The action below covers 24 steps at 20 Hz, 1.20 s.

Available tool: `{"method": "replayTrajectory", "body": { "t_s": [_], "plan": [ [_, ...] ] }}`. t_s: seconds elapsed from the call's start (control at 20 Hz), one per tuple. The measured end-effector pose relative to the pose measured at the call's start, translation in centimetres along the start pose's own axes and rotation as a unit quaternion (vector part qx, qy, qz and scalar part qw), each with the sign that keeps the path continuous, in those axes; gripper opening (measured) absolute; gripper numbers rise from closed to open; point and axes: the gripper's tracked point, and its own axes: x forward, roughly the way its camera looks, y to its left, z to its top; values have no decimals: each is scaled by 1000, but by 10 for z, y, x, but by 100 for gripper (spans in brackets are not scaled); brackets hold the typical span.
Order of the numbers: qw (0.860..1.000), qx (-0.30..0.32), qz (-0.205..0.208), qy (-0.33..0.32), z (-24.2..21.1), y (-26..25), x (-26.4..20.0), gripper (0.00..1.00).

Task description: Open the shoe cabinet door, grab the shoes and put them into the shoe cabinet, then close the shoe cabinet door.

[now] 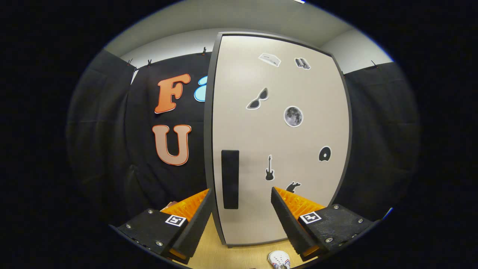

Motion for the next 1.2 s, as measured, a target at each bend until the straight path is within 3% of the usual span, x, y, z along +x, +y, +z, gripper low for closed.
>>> {"method": "replayTrajectory", "body": {
  "t_s": [0.4,0.65,0.75,0.85,1.2],
  "plan": [
    [1000,-6,5,21,-18,30,55,90],
    [1000,5,-11,20,-21,26,73,62],
    [1000,1,-18,23,-22,16,67,58],
    [1000,21,-1,21,-23,18,67,37],
    [999,20,43,11,-21,18,43,30]
  ]
}}
